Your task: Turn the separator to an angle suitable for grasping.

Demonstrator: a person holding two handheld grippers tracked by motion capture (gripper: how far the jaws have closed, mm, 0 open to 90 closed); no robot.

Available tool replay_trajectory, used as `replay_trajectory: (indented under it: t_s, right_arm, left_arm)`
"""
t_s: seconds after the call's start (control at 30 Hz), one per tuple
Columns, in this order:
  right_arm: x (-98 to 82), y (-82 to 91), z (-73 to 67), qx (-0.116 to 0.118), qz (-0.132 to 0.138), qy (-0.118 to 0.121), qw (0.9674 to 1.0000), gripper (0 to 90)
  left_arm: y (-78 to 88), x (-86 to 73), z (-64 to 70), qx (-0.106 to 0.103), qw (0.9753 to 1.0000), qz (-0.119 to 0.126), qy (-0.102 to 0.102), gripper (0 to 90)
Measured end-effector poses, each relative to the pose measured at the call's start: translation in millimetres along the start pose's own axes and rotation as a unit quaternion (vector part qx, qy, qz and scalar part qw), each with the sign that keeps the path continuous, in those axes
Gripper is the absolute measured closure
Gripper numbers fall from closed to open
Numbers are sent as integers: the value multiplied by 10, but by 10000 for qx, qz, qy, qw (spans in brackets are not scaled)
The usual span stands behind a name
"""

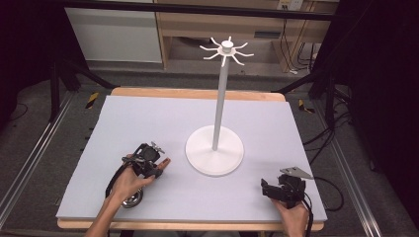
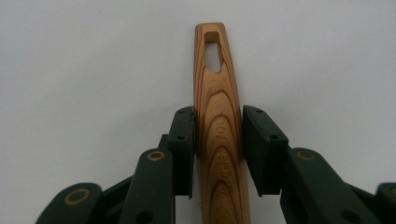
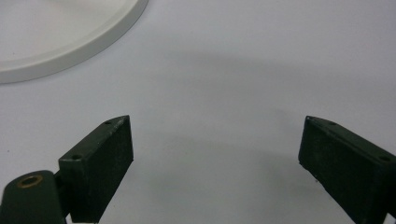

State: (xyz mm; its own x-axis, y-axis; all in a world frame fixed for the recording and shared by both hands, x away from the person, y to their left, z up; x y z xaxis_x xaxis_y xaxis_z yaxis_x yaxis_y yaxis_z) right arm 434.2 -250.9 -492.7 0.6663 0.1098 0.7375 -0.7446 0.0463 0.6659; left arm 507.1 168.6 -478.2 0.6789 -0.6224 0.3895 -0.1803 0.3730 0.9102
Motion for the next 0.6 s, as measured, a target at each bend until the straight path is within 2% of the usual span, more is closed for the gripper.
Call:
replay_trajectory:
  t_s: [0.33,0.5,0.6]
  right_arm:
    - [1,-18,-1,9,-49,34,10000,104]
    - [2,-22,-2,22,-78,18,10000,104]
    - [1,-25,-3,36,-94,26,9999,105]
  left_arm:
    - [1,-3,-10,-2,10000,20,89,657]
    - [-3,29,-7,-12,9998,-95,188,670]
    - [-2,39,-7,19,9997,-147,172,672]
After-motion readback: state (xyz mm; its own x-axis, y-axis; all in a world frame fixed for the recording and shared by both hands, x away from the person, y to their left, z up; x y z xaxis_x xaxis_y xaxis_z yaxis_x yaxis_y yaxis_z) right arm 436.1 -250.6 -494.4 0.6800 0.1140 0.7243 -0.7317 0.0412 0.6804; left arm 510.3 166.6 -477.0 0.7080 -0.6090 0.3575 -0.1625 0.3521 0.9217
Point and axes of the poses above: each handheld gripper's, and its own axes: y roughly backward along the jaws, x roughly out of its top, z roughly to its right, the point moved 3 cm from there along -y, roughly forward along the jaws, and after that the axes turned 11 degrees about -x, right-handed, at the moved point
